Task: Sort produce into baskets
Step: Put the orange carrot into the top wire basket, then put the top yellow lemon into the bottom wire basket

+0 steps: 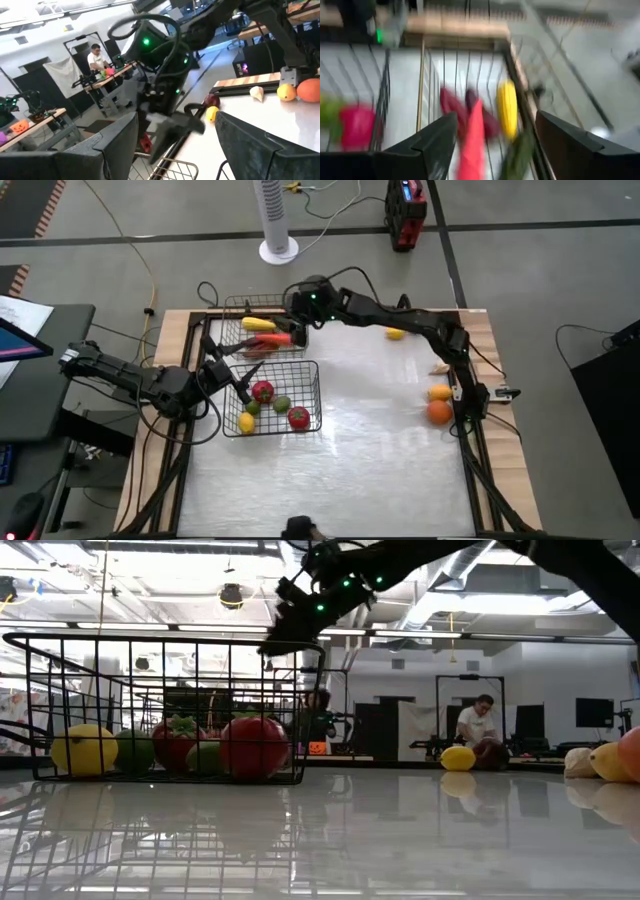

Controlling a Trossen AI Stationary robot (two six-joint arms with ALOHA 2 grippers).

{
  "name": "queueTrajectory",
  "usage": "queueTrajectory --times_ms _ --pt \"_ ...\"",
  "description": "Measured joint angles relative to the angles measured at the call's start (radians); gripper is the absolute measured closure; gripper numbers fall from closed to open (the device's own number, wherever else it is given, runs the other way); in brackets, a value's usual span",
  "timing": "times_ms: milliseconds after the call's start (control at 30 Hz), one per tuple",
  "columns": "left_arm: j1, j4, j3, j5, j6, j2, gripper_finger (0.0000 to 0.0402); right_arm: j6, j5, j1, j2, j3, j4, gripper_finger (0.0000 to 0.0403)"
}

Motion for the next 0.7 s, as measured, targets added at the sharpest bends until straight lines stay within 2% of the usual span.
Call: queueTrajectory --times_ms 133,267,533,700 --pt "-0.001 -0.024 0.0 -0.004 -0.025 0.0 0.0148 -0.034 0.062 -0.049 -0.085 -0.013 -0.195 0.0094" --pt "-0.001 -0.028 0.0 -0.005 -0.026 0.0 0.0148 -0.015 0.072 -0.147 -0.206 -0.135 -0.305 0.0093" --pt "0.001 -0.022 0.0 -0.004 -0.023 0.0 0.0148 -0.009 0.103 -0.3 -0.415 -0.585 -0.201 0.0092" --pt "0.001 -0.022 0.0 -0.004 -0.02 0.0 0.0148 -0.037 0.135 -0.396 -0.434 -0.721 -0.208 0.009"
